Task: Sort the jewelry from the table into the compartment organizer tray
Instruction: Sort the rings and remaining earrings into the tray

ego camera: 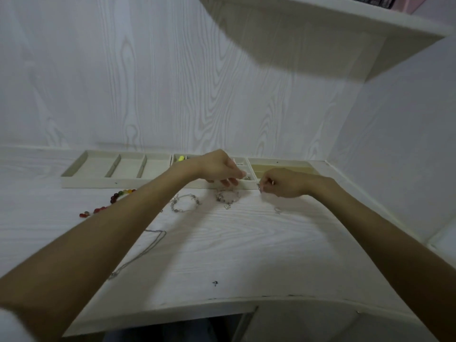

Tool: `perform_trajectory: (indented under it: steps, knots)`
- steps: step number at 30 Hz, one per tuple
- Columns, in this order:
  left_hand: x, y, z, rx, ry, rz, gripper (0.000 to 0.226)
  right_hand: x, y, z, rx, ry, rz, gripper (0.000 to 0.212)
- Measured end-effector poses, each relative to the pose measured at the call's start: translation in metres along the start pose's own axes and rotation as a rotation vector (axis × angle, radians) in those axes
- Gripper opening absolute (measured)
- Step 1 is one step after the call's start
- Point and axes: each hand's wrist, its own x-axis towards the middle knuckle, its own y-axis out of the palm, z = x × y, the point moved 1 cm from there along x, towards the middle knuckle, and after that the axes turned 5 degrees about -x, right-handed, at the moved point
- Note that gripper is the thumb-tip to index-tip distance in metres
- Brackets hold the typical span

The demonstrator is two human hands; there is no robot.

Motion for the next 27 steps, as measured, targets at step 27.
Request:
perform_trajectory:
  steps: [27]
  knots:
    - [0.115,-0.023,-0.025,-0.624,-0.373,-0.069,0.021,0.098,-0.098,-0.068,0.126,-0.133,0.172,0.019]
